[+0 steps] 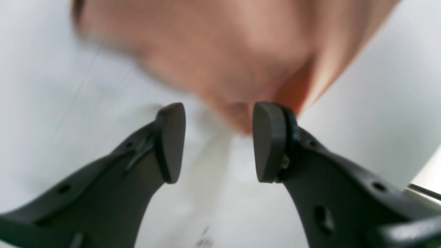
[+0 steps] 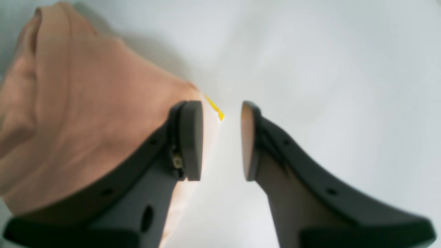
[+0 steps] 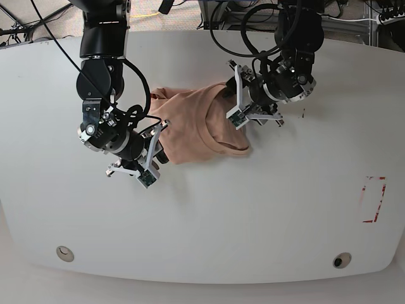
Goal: Fold the T-shirt properly
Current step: 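Grasp the bundle edges with both grippers and spread the shirt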
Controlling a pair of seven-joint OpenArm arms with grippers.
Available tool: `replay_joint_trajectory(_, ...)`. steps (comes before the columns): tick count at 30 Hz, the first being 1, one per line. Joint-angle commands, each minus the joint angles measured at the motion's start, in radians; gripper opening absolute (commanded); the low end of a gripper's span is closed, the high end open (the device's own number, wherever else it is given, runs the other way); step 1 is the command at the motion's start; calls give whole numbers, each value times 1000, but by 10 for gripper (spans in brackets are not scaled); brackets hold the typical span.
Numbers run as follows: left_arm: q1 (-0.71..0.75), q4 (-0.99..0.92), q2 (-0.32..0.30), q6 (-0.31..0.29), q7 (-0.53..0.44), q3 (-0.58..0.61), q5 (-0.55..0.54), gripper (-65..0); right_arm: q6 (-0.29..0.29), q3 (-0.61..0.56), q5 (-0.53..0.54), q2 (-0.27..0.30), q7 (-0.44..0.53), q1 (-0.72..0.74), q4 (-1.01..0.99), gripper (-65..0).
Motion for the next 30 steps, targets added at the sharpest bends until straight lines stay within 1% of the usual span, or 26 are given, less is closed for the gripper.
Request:
replay_joint_trajectory(1, -11, 17, 22, -1, -10, 25, 19, -357, 1, 0, 33, 14, 17, 22, -11, -541)
replay_joint_trajectory(4, -23, 16, 45, -1, -10, 62, 44, -357, 1, 0, 28, 24, 19, 21, -20, -541)
replay_joint_trajectory(8, -37, -1, 56, -1, -10, 87, 73, -357, 1, -4, 30, 20, 22, 27, -58, -544)
replay_joint_trajectory(11, -51, -52, 54, -1, -14, 82, 73, -357, 1, -7, 37, 20, 75, 42, -133, -545)
replay_joint_trajectory(14, -85, -116, 45, -1, -53, 76, 73, -357, 1, -7, 28, 20, 149, 53, -227, -545)
replay_joint_trajectory(17, -94, -193, 7, -1, -99, 55, 75, -357, 1, -7, 28, 26, 211, 56, -321, -547)
replay_joint_trajectory(20, -139, -268, -21, -1, -125, 42, 75, -357, 1, -7, 28, 37, 238, 50, -350, -547)
replay_joint_trajectory(22, -169, -324, -48, -1, -125, 42, 70, -357, 1, -7, 30, 60, 240, 42, -351, -547)
replay_joint_trajectory(26, -203, -344, -93, -1, -126, 44, 69, -357, 1, -4, 37, 78, 241, -12, -336, -549)
replay_joint_trajectory(28, -241, -345, -120, -1, -126, 48, 69, -357, 1, -4, 31, 78, 241, -25, -321, -549)
replay_joint_trajectory(30, -270, -347, -147, -1, -126, 48, 67, -357, 1, -4, 37, 78, 240, -74, -279, -549)
